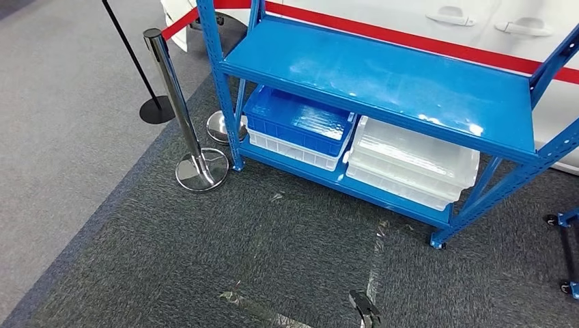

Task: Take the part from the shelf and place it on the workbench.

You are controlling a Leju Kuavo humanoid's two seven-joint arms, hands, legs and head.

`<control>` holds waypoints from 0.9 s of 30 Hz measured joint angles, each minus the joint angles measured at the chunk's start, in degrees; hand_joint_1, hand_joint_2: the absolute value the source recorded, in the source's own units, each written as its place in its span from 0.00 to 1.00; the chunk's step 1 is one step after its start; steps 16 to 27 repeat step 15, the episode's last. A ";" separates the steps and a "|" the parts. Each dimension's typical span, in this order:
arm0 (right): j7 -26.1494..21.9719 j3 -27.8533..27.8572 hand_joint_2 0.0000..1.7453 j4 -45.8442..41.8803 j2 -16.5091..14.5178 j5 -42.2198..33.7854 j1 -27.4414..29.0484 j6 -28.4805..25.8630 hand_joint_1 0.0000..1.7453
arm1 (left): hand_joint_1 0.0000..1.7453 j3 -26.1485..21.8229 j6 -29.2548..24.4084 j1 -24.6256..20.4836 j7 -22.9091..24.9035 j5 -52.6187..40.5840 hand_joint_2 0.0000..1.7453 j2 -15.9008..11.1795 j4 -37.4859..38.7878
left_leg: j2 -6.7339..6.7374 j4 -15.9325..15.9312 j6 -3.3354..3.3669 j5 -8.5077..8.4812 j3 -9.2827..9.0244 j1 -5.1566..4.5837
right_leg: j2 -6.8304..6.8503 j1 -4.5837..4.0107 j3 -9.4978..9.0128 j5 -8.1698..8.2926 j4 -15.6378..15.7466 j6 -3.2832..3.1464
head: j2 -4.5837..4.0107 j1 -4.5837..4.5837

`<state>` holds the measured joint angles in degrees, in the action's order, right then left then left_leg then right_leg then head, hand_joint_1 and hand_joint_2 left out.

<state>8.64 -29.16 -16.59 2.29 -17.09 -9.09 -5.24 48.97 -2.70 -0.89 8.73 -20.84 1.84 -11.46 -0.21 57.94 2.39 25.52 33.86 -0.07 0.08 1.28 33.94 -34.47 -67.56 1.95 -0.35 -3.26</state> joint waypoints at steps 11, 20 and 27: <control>-2.64 6.88 0.00 0.66 -0.09 5.69 9.43 1.62 0.00 | 0.00 -11.49 0.97 0.44 -2.85 6.99 0.00 -0.07 -4.35 | -0.20 1.01 0.00 1.83 -0.80 -1.12 | -0.05 -1.14 -0.68 7.47 8.00 -1.73 | 0.00 0.00; -3.69 9.34 0.00 0.58 -0.41 7.79 11.38 2.27 0.00 | 0.00 -15.99 1.25 1.71 -3.86 9.52 0.00 -0.60 -5.24 | -0.15 2.58 -1.12 3.41 -0.34 -1.14 | 0.07 -0.57 -1.21 7.88 8.87 -2.50 | 0.00 -0.21; -3.69 9.34 0.00 0.58 -0.41 7.79 11.38 2.27 0.00 | 0.00 -15.99 1.25 1.71 -3.86 9.52 0.00 -0.60 -5.24 | -0.15 2.58 -1.12 3.41 -0.34 -1.14 | 0.07 -0.57 -1.21 7.88 8.87 -2.50 | 0.00 -0.21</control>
